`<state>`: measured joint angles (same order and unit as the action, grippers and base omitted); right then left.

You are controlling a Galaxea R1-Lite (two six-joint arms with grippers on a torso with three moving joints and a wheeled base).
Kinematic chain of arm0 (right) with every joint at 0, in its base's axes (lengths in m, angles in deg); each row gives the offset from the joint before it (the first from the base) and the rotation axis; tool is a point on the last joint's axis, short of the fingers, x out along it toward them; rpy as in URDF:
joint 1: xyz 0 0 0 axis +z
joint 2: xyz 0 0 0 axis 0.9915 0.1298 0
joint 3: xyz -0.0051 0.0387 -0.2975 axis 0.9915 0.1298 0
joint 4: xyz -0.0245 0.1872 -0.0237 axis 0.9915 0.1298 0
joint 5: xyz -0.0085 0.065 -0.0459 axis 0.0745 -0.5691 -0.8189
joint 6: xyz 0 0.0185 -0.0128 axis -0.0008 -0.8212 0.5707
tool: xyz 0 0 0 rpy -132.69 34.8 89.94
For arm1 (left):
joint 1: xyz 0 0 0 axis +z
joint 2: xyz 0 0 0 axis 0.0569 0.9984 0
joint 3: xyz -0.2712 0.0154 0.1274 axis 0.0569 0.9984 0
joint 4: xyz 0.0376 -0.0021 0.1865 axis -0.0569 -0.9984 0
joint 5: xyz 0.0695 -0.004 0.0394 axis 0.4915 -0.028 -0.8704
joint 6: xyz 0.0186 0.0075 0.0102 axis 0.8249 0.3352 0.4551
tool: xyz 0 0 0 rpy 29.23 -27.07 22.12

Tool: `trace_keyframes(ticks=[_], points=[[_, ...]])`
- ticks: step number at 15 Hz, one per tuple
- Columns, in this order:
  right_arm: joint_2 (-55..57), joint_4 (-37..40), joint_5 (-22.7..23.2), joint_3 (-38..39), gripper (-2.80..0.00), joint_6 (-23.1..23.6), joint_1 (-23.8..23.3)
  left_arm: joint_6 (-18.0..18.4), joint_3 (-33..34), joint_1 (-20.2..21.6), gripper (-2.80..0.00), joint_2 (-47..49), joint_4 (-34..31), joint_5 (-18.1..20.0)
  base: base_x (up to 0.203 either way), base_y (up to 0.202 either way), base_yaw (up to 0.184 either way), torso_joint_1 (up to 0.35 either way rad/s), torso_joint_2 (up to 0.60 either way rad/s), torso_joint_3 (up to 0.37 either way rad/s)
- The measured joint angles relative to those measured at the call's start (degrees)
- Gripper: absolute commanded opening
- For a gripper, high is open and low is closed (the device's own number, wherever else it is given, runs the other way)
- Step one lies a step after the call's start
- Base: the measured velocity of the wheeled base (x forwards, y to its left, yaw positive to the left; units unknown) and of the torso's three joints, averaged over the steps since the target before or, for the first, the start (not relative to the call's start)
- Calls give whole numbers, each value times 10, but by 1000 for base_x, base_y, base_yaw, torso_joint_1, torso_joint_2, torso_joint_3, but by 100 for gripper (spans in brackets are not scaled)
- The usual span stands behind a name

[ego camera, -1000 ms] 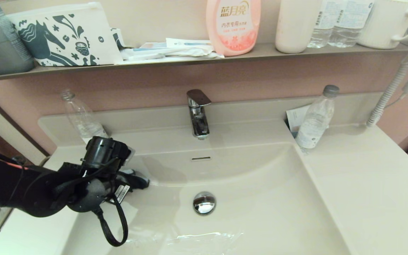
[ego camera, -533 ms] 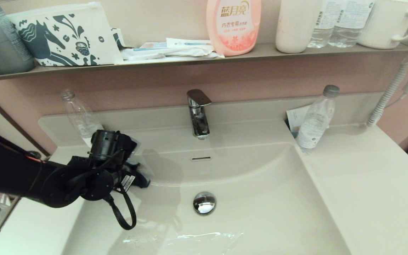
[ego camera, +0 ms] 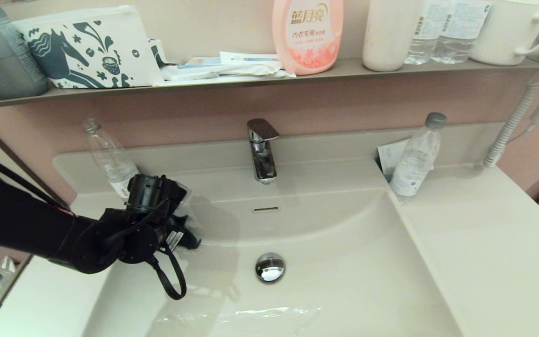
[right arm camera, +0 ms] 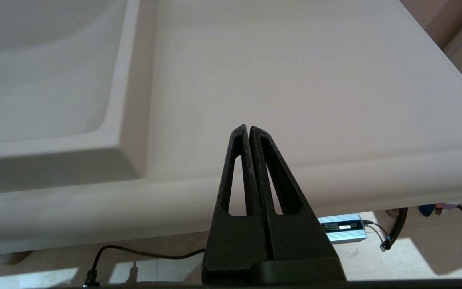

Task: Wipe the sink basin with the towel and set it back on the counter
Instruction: Wipe the sink

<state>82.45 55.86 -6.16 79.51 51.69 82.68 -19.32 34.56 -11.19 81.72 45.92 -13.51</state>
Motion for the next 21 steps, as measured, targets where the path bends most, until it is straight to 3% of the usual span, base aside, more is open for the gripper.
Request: trace_keyframes(ticks=[13,17,21], points=[[0,0,0,0,-280,0,0,-155,45,-114,-280,24,7,0,0,0,0,0,0,0],[0,0,0,0,-280,0,0,-181,53,-133,-280,-5,-52,-8,0,0,0,0,0,0],[0,0,0,0,-280,0,0,-200,59,-151,-280,-65,-111,-53,0,0,0,0,0,0]])
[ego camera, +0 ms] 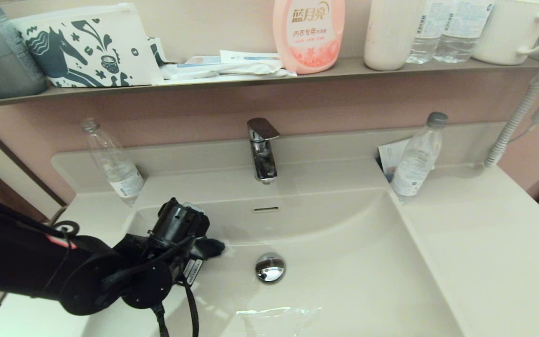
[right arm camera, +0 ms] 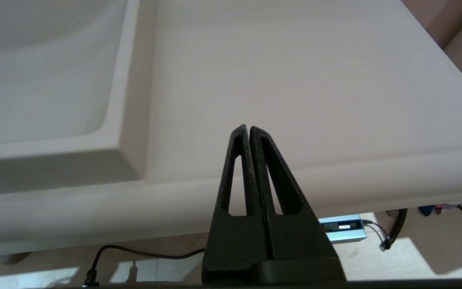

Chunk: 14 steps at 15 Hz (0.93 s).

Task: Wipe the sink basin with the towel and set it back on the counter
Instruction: Wipe the sink

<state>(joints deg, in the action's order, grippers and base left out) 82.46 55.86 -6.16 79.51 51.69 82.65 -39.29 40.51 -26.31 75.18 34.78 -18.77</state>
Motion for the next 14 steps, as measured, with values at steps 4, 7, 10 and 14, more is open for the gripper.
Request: trace_keyframes(ticks=[4,7,10,14], points=[[0,0,0,0,-280,0,0,38,-10,-2,-280,-67,-10,-42,0,0,0,0,0,0],[0,0,0,0,-280,0,0,84,-44,13,-280,-101,-7,-49,0,0,0,0,0,0],[0,0,0,0,-280,0,0,85,-83,21,-280,-108,-3,-48,0,0,0,0,0,0],[0,0,0,0,-280,0,0,55,-91,24,-280,-89,40,-47,0,0,0,0,0,0]])
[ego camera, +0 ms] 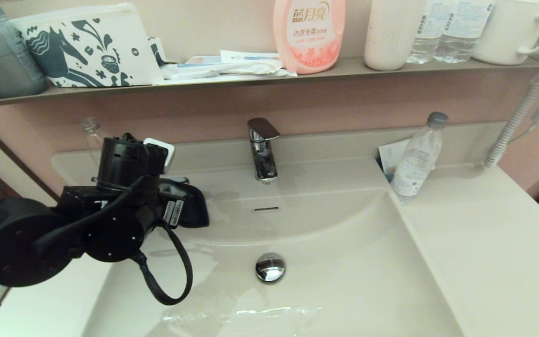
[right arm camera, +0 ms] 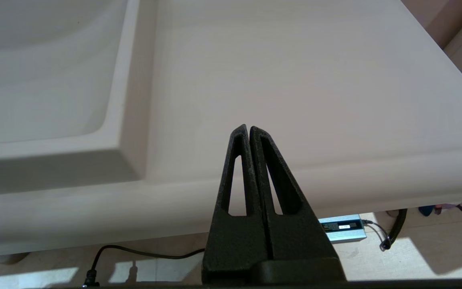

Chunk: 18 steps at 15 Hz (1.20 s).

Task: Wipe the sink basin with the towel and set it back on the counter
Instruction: Wipe the sink

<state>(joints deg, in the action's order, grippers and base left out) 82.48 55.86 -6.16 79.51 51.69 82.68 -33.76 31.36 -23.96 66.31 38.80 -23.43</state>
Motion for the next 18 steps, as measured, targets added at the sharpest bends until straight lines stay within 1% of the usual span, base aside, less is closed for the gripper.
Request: trace_keyframes(ticks=[1,3,5,7,8,13,15,17,18], points=[[0,0,0,0,-280,0,0,0,7,-1,-280,4,2,0,0,0,0,0,0,0],[0,0,0,0,-280,0,0,-4,46,-3,-280,11,5,1,0,0,0,0,0,0],[0,0,0,0,-280,0,0,-18,80,-4,-280,17,5,1,0,0,0,0,0,0],[0,0,0,0,-280,0,0,-24,97,-9,-280,22,8,1,0,0,0,0,0,0],[0,0,0,0,-280,0,0,-33,99,-13,-280,27,9,1,0,0,0,0,0,0],[0,0,0,0,-280,0,0,-136,67,-52,-280,94,27,1,0,0,0,0,0,0],[0,0,0,0,-280,0,0,-143,56,-57,-280,119,56,3,0,0,0,0,0,0],[0,0,0,0,-280,0,0,-143,35,-64,-280,134,90,20,0,0,0,0,0,0],[0,0,0,0,-280,0,0,-145,24,-70,-280,140,96,26,0,0,0,0,0,0]])
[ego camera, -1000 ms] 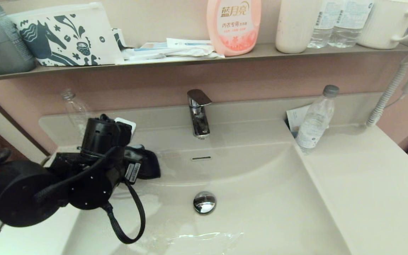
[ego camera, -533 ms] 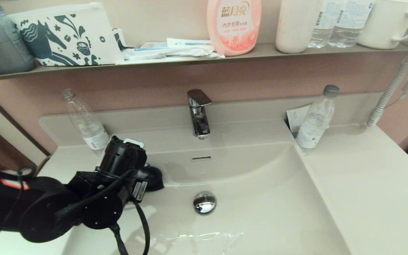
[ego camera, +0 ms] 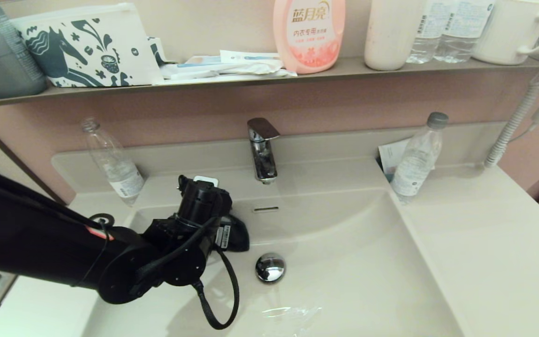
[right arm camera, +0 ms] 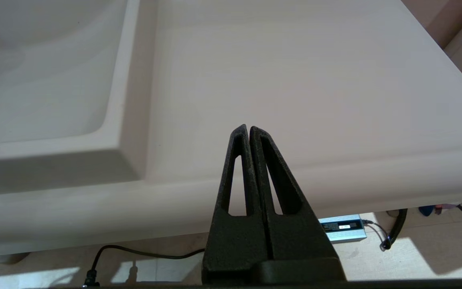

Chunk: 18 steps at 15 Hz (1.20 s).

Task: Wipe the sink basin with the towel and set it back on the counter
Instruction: Wipe the sink

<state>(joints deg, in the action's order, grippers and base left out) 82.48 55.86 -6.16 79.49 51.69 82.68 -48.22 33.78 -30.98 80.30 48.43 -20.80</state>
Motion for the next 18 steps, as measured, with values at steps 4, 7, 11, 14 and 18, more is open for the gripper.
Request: trace_keyframes(ticks=[4,7,11,14,18], points=[[0,0,0,0,-280,0,0,-19,-23,-27,-280,30,1,1,0,0,0,0,0,0],[0,0,0,0,-280,0,0,-23,-43,-45,-280,48,0,0,0,0,0,0,0,0],[0,0,0,0,-280,0,0,-12,-107,-67,-280,64,-30,-3,0,0,0,0,0,0],[0,0,0,0,-280,0,0,-17,-119,-76,-280,69,-40,-5,0,0,0,0,0,0],[0,0,0,0,-280,0,0,-21,-105,-67,-280,69,-41,-2,0,0,0,0,0,0]])
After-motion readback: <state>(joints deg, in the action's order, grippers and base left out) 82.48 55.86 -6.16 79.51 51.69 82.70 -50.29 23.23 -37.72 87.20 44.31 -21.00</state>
